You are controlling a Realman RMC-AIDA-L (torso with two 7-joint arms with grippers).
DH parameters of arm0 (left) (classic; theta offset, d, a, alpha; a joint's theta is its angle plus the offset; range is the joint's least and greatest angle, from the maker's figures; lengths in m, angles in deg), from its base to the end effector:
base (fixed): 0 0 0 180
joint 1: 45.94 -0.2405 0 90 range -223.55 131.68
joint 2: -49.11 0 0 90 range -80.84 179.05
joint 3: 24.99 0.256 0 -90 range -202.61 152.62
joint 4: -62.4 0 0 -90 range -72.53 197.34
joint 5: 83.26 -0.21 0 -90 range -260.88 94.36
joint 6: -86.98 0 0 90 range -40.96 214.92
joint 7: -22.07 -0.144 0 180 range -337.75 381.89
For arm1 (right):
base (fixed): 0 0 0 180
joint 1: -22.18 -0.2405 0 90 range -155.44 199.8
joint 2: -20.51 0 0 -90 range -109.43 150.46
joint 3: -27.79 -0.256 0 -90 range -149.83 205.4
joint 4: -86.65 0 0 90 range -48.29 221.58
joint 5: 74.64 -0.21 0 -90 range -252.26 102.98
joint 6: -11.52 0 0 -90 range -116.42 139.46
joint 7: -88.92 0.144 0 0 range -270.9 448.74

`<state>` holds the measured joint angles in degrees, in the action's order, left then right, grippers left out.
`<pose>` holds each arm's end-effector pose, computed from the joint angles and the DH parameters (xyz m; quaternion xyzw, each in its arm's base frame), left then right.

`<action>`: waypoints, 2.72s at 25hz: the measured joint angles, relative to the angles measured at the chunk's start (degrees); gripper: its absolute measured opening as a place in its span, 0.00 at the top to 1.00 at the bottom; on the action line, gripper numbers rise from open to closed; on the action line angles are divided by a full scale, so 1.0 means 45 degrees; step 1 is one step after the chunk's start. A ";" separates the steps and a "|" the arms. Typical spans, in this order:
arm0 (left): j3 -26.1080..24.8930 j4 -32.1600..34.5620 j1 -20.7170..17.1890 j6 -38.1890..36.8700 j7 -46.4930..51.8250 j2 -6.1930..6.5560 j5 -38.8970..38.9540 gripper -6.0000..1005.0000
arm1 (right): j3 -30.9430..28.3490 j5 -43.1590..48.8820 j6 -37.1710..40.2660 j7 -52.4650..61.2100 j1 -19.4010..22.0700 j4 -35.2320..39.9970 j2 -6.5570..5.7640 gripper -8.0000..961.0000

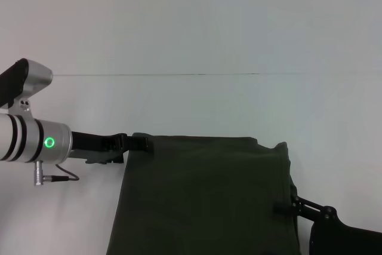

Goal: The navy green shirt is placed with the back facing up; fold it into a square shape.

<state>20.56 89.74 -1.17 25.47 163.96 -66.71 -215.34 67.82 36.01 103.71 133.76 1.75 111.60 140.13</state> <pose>-0.2646 0.4081 -0.0230 -0.7482 -0.6300 -0.1070 0.1787 0.3062 0.2517 -0.0367 -0.9452 0.0892 0.2689 0.1625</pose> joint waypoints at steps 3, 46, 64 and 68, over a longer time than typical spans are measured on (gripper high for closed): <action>0.0081 -0.0006 0.0045 0.0110 -0.0003 -0.0087 -0.0002 0.07 | -0.0009 -0.0001 0.0031 0.0032 0.0003 0.0000 0.0001 0.03; 0.0517 0.0242 -0.0032 0.0692 -0.0692 -0.0588 0.0012 0.84 | -0.0079 -0.0024 0.0111 0.0114 -0.0123 -0.0001 0.0020 0.04; -0.0042 0.0465 -0.0519 0.0923 -0.1160 -0.0647 0.0114 0.95 | -0.0279 -0.0100 0.0396 0.0132 -0.0128 0.0000 0.0020 0.04; -0.0501 0.0809 -0.1082 0.0923 -0.1173 -0.0668 0.0360 0.95 | -0.0325 -0.0100 0.0439 0.0133 -0.0127 0.0000 0.0020 0.04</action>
<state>18.30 93.38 -6.03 29.62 158.68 -69.72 -213.72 66.35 35.56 105.68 134.36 1.18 111.60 140.22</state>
